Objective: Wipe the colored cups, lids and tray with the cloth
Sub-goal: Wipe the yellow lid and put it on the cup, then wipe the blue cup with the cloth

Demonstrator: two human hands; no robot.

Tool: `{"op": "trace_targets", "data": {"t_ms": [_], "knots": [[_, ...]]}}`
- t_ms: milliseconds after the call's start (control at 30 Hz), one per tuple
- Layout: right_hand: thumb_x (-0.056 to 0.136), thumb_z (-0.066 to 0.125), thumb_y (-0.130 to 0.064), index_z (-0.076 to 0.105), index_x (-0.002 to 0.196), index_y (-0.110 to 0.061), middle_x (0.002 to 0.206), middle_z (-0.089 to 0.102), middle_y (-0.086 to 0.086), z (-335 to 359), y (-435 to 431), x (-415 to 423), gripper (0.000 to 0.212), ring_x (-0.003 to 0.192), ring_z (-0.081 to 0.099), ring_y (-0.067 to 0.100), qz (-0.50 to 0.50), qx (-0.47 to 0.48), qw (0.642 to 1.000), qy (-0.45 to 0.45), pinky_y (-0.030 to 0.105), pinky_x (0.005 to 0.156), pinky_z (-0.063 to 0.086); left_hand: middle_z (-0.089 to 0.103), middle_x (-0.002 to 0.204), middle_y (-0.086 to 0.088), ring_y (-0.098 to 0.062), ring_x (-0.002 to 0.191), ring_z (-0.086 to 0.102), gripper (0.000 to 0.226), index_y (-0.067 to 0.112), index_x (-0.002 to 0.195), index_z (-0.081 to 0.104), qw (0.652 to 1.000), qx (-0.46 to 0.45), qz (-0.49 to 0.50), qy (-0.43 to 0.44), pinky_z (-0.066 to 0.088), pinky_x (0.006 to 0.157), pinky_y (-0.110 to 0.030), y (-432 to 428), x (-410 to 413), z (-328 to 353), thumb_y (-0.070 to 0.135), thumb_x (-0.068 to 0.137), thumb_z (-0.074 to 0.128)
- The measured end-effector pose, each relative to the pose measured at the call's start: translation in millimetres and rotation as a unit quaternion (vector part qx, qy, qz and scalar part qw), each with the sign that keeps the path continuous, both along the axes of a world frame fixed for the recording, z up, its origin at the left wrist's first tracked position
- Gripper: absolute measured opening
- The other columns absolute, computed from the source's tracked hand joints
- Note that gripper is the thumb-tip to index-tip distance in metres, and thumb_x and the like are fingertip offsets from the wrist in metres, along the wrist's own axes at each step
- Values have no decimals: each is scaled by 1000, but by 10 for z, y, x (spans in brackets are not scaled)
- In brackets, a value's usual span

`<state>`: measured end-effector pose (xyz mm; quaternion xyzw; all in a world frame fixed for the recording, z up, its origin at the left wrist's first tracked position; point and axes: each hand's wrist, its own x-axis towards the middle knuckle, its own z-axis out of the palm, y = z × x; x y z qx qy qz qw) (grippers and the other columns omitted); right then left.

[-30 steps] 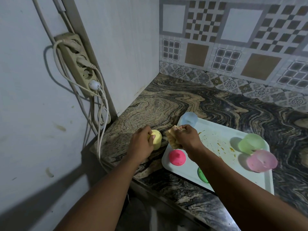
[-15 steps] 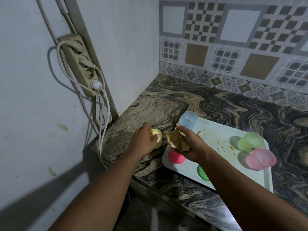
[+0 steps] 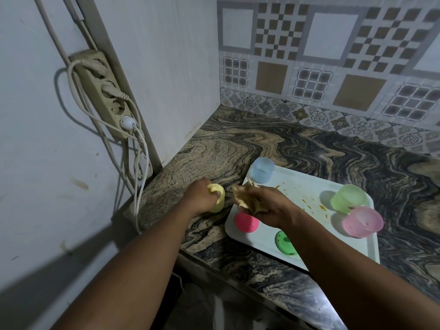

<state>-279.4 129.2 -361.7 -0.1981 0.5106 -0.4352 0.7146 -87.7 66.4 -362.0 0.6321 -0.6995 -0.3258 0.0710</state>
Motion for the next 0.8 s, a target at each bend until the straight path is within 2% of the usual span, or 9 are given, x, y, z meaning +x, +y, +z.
{"op": "trace_targets", "data": {"t_ms": [67,133,200,267,333,400,500,633,800], "knots": [[94,63,-12,66,118,6,103,71,19,41,-4,-123,30,87,70,28,-18,7,1000,8,33,65,59,51,143,-13,-33,123,53,56,12,142,48,999,27,-14,-10,46,96,-36,-62,-7,28,37,94,63],[99,48,-15,66,90,3,75,68,12,154,6,-279,27,60,65,22,-27,5,1000,-3,27,56,55,39,152,-14,-34,131,47,68,15,147,42,999,41,-21,-24,42,103,-37,-108,-11,38,46,91,65],[99,33,-14,45,67,-11,55,47,3,262,24,-486,34,42,47,16,-47,4,999,-27,22,51,43,25,158,-11,-36,140,37,80,23,152,31,998,34,-28,-37,38,111,-43,-132,-83,71,56,87,64],[98,29,-14,52,75,-6,68,54,11,371,50,-682,34,58,57,26,-107,10,994,6,32,67,52,25,157,-7,-34,141,34,76,26,151,30,998,-41,-41,-33,37,111,-48,-151,-217,120,53,88,63],[98,34,-14,63,96,0,94,66,21,442,60,-838,33,92,66,37,-161,28,986,33,48,89,55,31,153,-4,-31,137,39,66,22,149,36,989,-130,-71,-18,41,107,-47,-155,-403,186,42,91,61],[96,37,-17,63,108,0,103,67,23,463,86,-966,33,103,66,38,-188,37,980,55,54,94,54,37,150,-5,-29,133,44,58,18,147,40,979,-163,-124,-4,43,103,-43,-151,-647,244,34,94,58],[96,36,-19,66,109,-4,99,67,22,461,155,-1112,35,92,66,36,-208,35,976,60,49,88,56,40,151,-7,-29,134,44,53,15,146,42,967,-156,-203,-15,40,104,-37,-159,-1041,228,33,97,54],[97,35,-23,63,71,-10,64,61,8,374,312,-1174,40,54,61,23,-207,12,978,15,34,61,54,36,157,-9,-32,139,39,56,16,149,39,964,-129,-226,-61,37,111,-44,-215,-1366,112,38,99,50],[88,47,-16,62,81,-10,77,58,14,329,427,-1106,17,66,57,28,-243,-4,970,2,36,67,53,58,136,-14,-37,119,57,36,16,130,61,961,-123,-211,-128,50,94,-44,-336,-1485,-4,33,99,51]]}}
